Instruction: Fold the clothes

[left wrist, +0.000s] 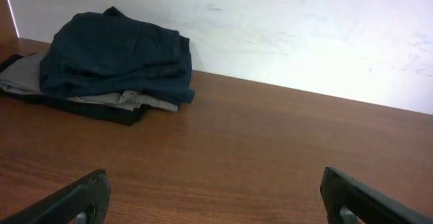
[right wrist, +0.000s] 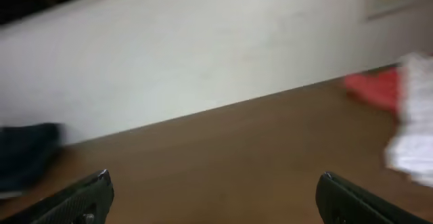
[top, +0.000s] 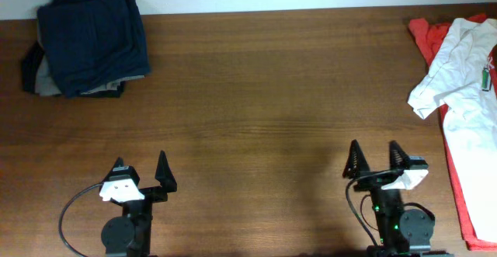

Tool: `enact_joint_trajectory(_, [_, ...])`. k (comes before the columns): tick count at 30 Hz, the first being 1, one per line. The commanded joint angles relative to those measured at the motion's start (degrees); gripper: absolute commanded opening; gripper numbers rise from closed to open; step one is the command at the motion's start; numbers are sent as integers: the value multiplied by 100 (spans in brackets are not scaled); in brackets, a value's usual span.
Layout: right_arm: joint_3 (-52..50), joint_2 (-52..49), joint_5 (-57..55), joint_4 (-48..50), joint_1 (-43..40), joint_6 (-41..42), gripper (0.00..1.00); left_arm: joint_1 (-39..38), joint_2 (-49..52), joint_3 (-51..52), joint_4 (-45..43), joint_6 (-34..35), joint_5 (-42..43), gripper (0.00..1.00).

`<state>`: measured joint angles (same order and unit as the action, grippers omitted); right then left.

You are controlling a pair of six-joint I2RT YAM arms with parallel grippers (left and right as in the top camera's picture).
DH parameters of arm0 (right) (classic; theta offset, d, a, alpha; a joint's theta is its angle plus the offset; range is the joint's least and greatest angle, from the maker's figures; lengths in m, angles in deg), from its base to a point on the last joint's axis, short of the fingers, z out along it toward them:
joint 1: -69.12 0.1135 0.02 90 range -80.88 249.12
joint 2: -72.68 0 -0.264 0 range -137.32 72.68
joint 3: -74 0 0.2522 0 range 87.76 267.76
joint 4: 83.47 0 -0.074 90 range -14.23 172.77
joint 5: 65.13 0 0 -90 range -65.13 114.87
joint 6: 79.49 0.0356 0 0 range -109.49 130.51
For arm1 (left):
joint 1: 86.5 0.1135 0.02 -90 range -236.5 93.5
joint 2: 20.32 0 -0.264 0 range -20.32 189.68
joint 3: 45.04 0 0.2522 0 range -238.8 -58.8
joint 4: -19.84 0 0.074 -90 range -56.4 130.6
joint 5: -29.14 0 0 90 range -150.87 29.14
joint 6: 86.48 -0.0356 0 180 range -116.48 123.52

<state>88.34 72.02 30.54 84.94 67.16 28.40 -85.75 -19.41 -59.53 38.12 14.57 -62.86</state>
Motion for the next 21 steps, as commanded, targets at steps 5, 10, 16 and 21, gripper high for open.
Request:
enact_joint_trajectory(5, [-26,35,1322,391,-33,1329,99,-22,-28,22,9,48,-39,99])
enact_joint_trajectory(10, [334,2,1572,1213,-33,529,99,-22,-28,22,9,48,-39,99])
enact_joint_trajectory(16, [1836,-1996,254,1174,-37,-1121,99,-22,-28,22,9,46,-39,99])
enact_joint_trajectory(21, [4411,-5213,-852,-422,-111,-1690,99,-22,-28,22,9,46,-39,99])
